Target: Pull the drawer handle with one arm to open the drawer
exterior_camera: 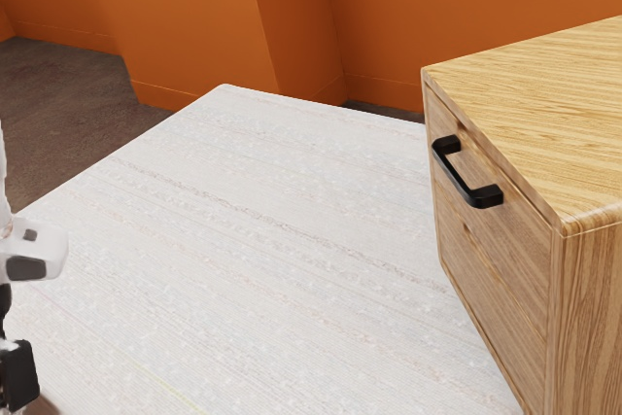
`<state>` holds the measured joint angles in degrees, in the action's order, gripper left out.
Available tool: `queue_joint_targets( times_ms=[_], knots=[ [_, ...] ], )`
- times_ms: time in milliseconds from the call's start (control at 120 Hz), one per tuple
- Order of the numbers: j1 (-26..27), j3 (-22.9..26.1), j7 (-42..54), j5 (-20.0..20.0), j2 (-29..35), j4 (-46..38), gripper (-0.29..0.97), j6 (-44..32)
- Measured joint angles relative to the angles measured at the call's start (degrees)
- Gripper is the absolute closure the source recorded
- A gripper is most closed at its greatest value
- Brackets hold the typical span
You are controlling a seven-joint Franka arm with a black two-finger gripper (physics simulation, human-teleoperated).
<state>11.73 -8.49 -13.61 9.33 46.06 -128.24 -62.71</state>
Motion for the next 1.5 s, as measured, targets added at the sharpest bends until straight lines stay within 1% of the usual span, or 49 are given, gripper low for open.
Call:
queue_joint_targets(
  times_ms=[83,142,183,250,300,367,408,492,592,733,917,1100,1133,1200,1317,1383,1433,1500],
  knots=[
    [1.36,0.44,0.81,0.65,1.82,-1.24,0.0,-6.08],
    [3.37,1.44,1.24,-0.49,3.13,-1.35,0.0,-7.72],
    [3.76,2.38,1.58,-1.27,3.44,-1.09,0.0,-8.53],
    [3.68,2.22,4.6,-2.03,3.73,-0.97,0.0,-10.51],
    [2.27,1.97,9.73,-1.91,3.83,-1.09,0.0,-12.91],
    [1.21,1.75,19.45,-1.62,3.75,-0.91,0.0,-17.16],
    [1.72,1.68,25.33,-1.56,3.24,0.12,0.0,-19.04],
    [4.63,1.59,35.89,-1.52,1.6,2.84,0.0,-21.83],
    [5.74,1.51,46.86,-1.42,1.15,4.0,0.0,-23.94],
    [7.97,1.46,59.61,-1.36,-0.55,4.24,0.0,-25.65],
    [8.37,0.78,72.26,-1.08,-0.89,4.21,0.0,-26.67],
    [7.94,0.36,81.56,-0.67,-1.55,4.62,0.0,-27.08],
    [6.96,0.34,82.94,-0.58,-1.71,4.89,0.0,-27.12],
    [2.66,-0.05,85.26,-0.64,-1.17,3.45,0.0,-27.3],
    [2.84,-2.74,87.02,-1.47,-0.03,0.41,0.0,-28.11],
    [5.25,-4.25,87.53,-1.07,0.02,-1.6,0.0,-28.4],
    [9.01,-4.47,87.94,0.03,-0.38,-2.06,0.0,-29.1],
    [14.09,-4.78,88.4,1.05,-1.63,-2.11,0.0,-32.19]
  ],
)
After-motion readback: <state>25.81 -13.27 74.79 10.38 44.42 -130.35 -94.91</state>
